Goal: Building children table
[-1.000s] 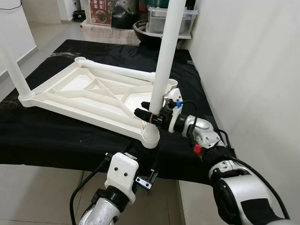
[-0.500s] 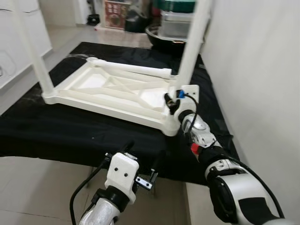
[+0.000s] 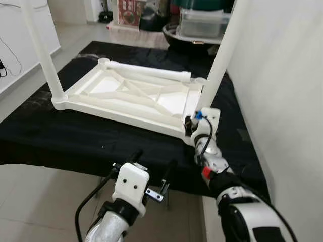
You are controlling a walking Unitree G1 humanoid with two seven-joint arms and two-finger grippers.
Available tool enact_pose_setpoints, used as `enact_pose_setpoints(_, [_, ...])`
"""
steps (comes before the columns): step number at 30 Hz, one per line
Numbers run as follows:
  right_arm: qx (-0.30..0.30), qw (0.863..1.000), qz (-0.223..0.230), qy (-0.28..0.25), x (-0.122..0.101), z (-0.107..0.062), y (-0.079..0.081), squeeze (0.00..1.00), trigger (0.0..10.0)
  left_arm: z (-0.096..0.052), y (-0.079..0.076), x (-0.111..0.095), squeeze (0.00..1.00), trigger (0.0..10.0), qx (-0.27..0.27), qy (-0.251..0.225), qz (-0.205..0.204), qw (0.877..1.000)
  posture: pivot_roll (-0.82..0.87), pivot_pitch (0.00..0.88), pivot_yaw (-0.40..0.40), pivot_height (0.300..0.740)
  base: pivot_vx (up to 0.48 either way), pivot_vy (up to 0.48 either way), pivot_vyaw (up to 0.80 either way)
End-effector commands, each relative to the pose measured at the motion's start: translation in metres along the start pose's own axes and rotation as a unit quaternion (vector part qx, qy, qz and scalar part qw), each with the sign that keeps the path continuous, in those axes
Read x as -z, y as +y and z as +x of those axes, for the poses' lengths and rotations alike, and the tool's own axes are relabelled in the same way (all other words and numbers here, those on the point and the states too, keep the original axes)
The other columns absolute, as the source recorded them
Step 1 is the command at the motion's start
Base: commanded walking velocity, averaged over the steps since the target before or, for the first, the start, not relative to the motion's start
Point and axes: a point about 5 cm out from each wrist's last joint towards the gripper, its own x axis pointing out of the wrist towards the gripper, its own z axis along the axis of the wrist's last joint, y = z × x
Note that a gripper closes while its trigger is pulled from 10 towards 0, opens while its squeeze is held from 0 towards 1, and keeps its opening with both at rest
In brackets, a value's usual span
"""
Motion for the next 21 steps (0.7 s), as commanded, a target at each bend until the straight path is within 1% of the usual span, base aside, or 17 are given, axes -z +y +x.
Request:
enact_pose_setpoints(1, [-0.067, 0.996, 0.011, -0.065, -0.027, 0.006, 0.004, 0.0, 10.0, -0.002, 0.0, 0.0, 0.0, 10.0, 0.001, 0.001, 0.002, 1.0, 0.11, 0.084, -0.108, 0.74, 0.0, 0.0, 0.0])
enact_pose_setpoints(2, [-0.067, 0.996, 0.011, -0.065, -0.027, 0.006, 0.004, 0.0, 10.0, -0.002, 0.0, 0.0, 0.0, 10.0, 0.001, 0.001, 0.002, 1.0, 0.11, 0.084, -0.108, 0.74, 0.0, 0.0, 0.0])
enact_pose_setpoints(3, [-0.131, 0.988, 0.019, -0.078, -0.036, 0.007, 0.009, 0.0, 10.0, -0.002, 0.0, 0.001, 0.0, 10.0, 0.001, 0.001, 0.002, 1.0, 0.11, 0.08, -0.107, 0.74, 0.0, 0.0, 0.0])
enact_pose_setpoints(4, [-0.131, 0.988, 0.019, -0.078, -0.036, 0.007, 0.009, 0.0, 10.0, -0.002, 0.0, 0.001, 0.0, 10.0, 0.001, 0.001, 0.002, 1.0, 0.11, 0.08, -0.107, 0.74, 0.0, 0.0, 0.0])
enact_pose_setpoints(6, [-0.265, 0.96, 0.051, -0.075, -0.048, 0.007, 0.012, 0.0, 10.0, -0.002, -0.001, 0.001, 0.0, 10.0, 0.002, 0.002, 0.003, 1.0, 0.11, 0.074, -0.106, 0.74, 0.0, 0.0, 0.0])
enact_pose_setpoints(7, [-0.265, 0.96, 0.051, -0.075, -0.048, 0.007, 0.012, 0.0, 10.0, -0.002, -0.001, 0.001, 0.0, 10.0, 0.002, 0.002, 0.003, 1.0, 0.11, 0.074, -0.106, 0.74, 0.0, 0.0, 0.0])
enact_pose_setpoints(9, [-0.339, 0.936, 0.072, -0.063, -0.054, 0.006, 0.013, 0.0, 10.0, -0.002, -0.001, 0.001, 0.0, 10.0, 0.003, 0.002, 0.003, 1.0, 0.11, 0.076, -0.108, 0.74, 0.0, 0.0, 0.0])
enact_pose_setpoints(11, [-0.353, 0.931, 0.076, -0.061, -0.054, 0.005, 0.013, 0.0, 10.0, -0.002, -0.001, 0.001, 0.0, 10.0, 0.003, 0.002, 0.003, 1.0, 0.11, 0.074, -0.106, 0.74, 0.0, 0.0, 0.0])
enact_pose_setpoints(12, [-0.41, 0.908, 0.073, -0.048, -0.054, 0.001, 0.018, 0.0, 10.0, -0.002, -0.001, 0.002, 0.0, 10.0, 0.003, 0.003, 0.004, 1.0, 0.11, 0.073, -0.105, 0.74, 0.0, 0.0, 0.0])
enact_pose_setpoints(13, [-0.41, 0.908, 0.073, -0.048, -0.054, 0.001, 0.018, 0.0, 10.0, -0.002, -0.001, 0.002, 0.0, 10.0, 0.003, 0.003, 0.004, 1.0, 0.11, 0.073, -0.105, 0.74, 0.0, 0.0, 0.0])
enact_pose_setpoints(14, [-0.513, 0.856, 0.065, -0.016, -0.05, -0.008, 0.025, 0.0, 10.0, -0.002, -0.001, 0.002, 0.0, 10.0, 0.004, 0.004, 0.005, 1.0, 0.11, 0.07, -0.106, 0.74, 0.0, 0.0, 0.0])
enact_pose_setpoints(15, [-0.513, 0.856, 0.065, -0.016, -0.05, -0.008, 0.025, 0.0, 10.0, -0.002, -0.001, 0.002, 0.0, 10.0, 0.004, 0.004, 0.005, 1.0, 0.11, 0.07, -0.106, 0.74, 0.0, 0.0, 0.0])
enact_pose_setpoints(17, [-0.571, 0.82, 0.046, 0.004, -0.044, -0.015, 0.032, 0.0, 10.0, -0.003, -0.001, 0.002, 0.0, 10.0, 0.005, 0.004, 0.005, 1.0, 0.12, 0.066, -0.109, 0.74, 0.0, 0.0, 0.0])
enact_pose_setpoints(18, [-0.571, 0.82, 0.046, 0.004, -0.044, -0.015, 0.032, 0.0, 10.0, -0.003, -0.001, 0.002, 0.0, 10.0, 0.005, 0.004, 0.005, 1.0, 0.12, 0.066, -0.109, 0.74, 0.0, 0.0, 0.0])
enact_pose_setpoints(19, [-0.593, 0.804, 0.039, 0.011, -0.041, -0.019, 0.034, 0.0, 10.0, -0.003, -0.002, 0.002, 0.0, 10.0, 0.005, 0.004, 0.005, 1.0, 0.12, 0.066, -0.109, 0.74, 0.0, 0.0, 0.0])
enact_pose_setpoints(20, [-0.593, 0.804, 0.039, 0.011, -0.041, -0.019, 0.034, 0.0, 10.0, -0.003, -0.002, 0.002, 0.0, 10.0, 0.005, 0.004, 0.005, 1.0, 0.12, 0.066, -0.109, 0.74, 0.0, 0.0, 0.0])
enact_pose_setpoints(21, [-0.621, 0.783, 0.031, 0.017, -0.037, -0.024, 0.039, 0.0, 10.0, -0.003, -0.002, 0.002, 0.0, 10.0, 0.005, 0.004, 0.005, 1.0, 0.12, 0.063, -0.109, 0.74, 0.0, 0.0, 0.0])
